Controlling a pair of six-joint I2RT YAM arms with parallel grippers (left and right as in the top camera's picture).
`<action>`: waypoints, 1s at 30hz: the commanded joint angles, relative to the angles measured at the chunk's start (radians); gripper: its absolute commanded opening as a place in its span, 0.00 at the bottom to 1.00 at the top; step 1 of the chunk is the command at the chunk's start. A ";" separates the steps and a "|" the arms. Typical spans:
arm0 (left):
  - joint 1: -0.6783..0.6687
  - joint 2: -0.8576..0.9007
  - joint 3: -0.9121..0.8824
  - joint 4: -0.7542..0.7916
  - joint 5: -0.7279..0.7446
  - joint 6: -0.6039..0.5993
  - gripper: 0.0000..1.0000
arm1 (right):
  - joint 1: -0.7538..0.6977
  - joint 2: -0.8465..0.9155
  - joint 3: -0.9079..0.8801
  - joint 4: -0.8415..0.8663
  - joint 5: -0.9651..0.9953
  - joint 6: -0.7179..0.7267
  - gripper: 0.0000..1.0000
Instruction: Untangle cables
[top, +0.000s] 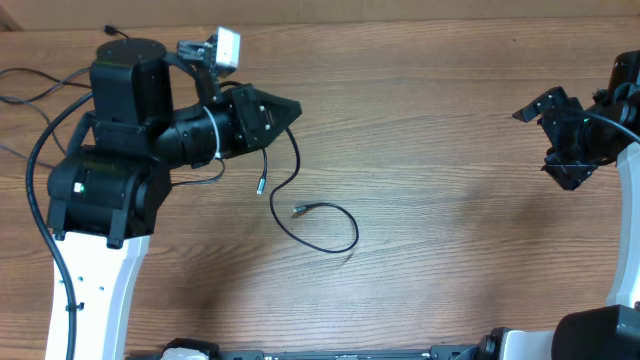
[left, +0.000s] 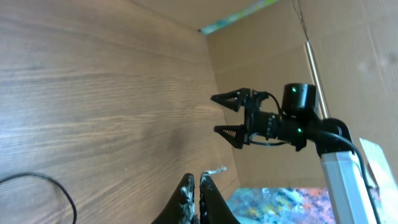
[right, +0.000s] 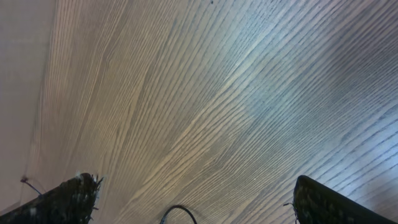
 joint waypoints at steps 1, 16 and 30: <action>0.042 -0.018 0.013 -0.032 0.012 -0.002 0.04 | -0.002 -0.010 0.015 0.003 0.010 0.000 1.00; 0.274 -0.003 0.013 -0.283 -0.291 0.293 0.04 | -0.002 -0.010 0.015 0.003 0.010 -0.001 1.00; 0.330 0.191 0.011 -0.407 -0.596 0.585 0.04 | -0.002 -0.010 0.015 0.003 0.011 0.000 1.00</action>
